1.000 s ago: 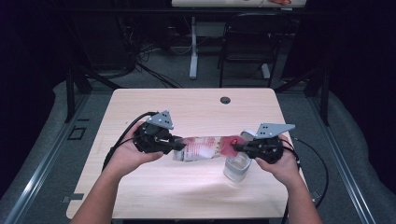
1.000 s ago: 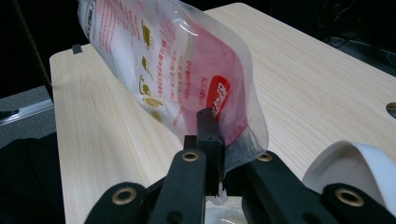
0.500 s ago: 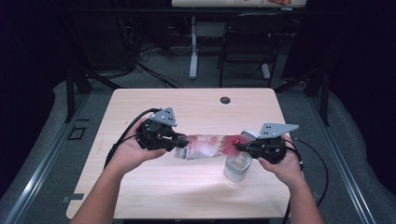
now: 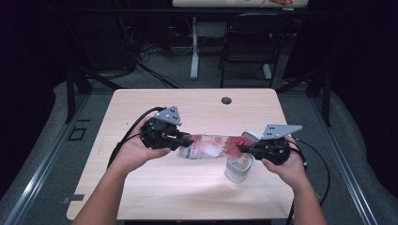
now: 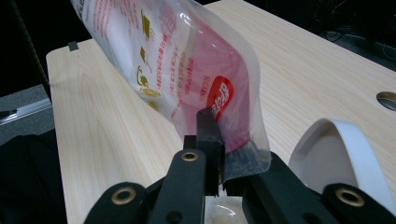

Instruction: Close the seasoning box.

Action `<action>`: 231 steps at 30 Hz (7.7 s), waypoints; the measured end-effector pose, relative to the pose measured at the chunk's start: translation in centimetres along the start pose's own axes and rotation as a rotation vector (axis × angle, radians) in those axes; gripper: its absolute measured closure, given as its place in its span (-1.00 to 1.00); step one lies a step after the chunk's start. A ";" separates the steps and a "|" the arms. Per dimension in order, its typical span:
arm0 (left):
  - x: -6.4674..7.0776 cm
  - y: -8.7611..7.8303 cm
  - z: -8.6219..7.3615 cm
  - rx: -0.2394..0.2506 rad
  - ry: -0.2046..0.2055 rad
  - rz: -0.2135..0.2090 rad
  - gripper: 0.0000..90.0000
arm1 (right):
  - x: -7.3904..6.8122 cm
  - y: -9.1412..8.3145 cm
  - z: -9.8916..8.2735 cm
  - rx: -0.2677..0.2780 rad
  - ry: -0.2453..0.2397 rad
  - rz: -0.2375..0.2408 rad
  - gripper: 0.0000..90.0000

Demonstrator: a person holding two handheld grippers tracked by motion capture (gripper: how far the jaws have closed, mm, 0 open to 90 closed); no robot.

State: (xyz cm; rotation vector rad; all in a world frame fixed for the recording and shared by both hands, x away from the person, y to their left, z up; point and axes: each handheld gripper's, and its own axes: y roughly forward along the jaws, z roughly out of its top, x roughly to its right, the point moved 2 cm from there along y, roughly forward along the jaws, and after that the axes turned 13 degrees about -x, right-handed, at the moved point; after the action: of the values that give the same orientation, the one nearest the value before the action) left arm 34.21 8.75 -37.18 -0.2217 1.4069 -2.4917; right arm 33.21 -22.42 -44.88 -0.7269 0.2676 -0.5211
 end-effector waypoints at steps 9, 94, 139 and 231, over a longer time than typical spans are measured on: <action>0.0 0.0 0.1 0.006 -0.003 -0.001 0.72 | 0.2 0.0 -0.1 -0.001 0.000 0.002 0.96; -0.2 0.1 0.9 -0.002 0.002 -0.005 0.72 | 0.5 0.3 -0.5 -0.024 -0.006 -0.024 0.94; -0.1 0.0 1.4 0.011 0.011 -0.010 0.72 | 0.6 0.3 -0.6 -0.044 -0.011 -0.035 0.95; 0.1 -0.2 1.9 0.013 0.025 -0.016 0.73 | 0.4 0.0 -0.6 -0.060 -0.023 -0.028 0.94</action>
State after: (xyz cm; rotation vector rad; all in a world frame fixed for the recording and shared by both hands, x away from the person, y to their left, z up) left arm 34.58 7.28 -36.07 -0.2005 1.4038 -2.5240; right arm 33.32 -23.01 -45.37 -0.7953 0.2525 -0.5329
